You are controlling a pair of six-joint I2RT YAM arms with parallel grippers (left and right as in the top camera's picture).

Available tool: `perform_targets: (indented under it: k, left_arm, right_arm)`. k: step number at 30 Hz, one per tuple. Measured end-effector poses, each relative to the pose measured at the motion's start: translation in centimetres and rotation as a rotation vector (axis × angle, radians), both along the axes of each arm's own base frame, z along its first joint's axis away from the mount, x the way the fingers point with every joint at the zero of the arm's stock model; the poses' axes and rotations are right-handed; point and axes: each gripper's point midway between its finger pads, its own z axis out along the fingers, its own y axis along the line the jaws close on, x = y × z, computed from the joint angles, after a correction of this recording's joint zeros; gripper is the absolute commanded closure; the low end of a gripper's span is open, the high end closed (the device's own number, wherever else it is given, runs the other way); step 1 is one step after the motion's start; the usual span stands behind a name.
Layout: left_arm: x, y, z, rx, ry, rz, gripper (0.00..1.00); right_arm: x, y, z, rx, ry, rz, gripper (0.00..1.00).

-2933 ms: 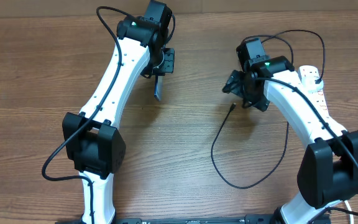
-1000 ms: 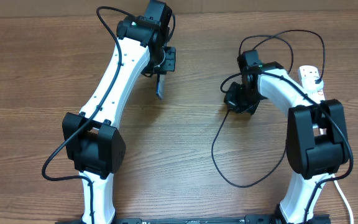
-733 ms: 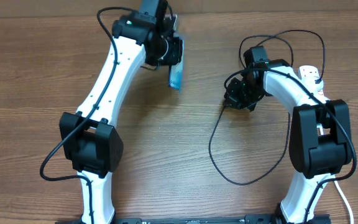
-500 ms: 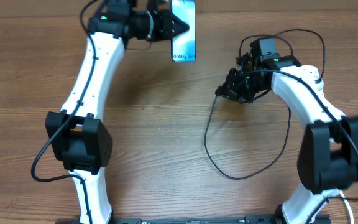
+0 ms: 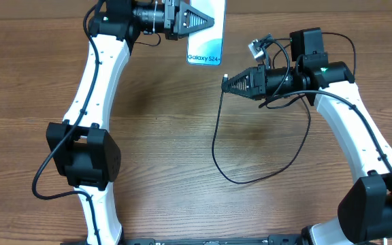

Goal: Plug charger to phone and switch on socket
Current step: 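Raise the phone with the left gripper and bring the plug toward it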

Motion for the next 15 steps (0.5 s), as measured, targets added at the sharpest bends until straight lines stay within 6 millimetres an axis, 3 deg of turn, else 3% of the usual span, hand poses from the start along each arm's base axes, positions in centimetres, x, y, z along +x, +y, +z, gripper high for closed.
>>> perform_targets:
  k: [6, 15]
  left_arm:
    - [-1.2, -0.4, 0.5, -0.029, 0.014, -0.064, 0.96]
    - [-1.5, -0.4, 0.7, -0.041, 0.005, -0.085, 0.96]
  right_arm:
    - [-1.7, 2.8, 1.4, 0.067, -0.062, 0.115, 0.96]
    - [-1.9, 3.2, 1.9, 0.091, -0.056, 0.127, 0.96]
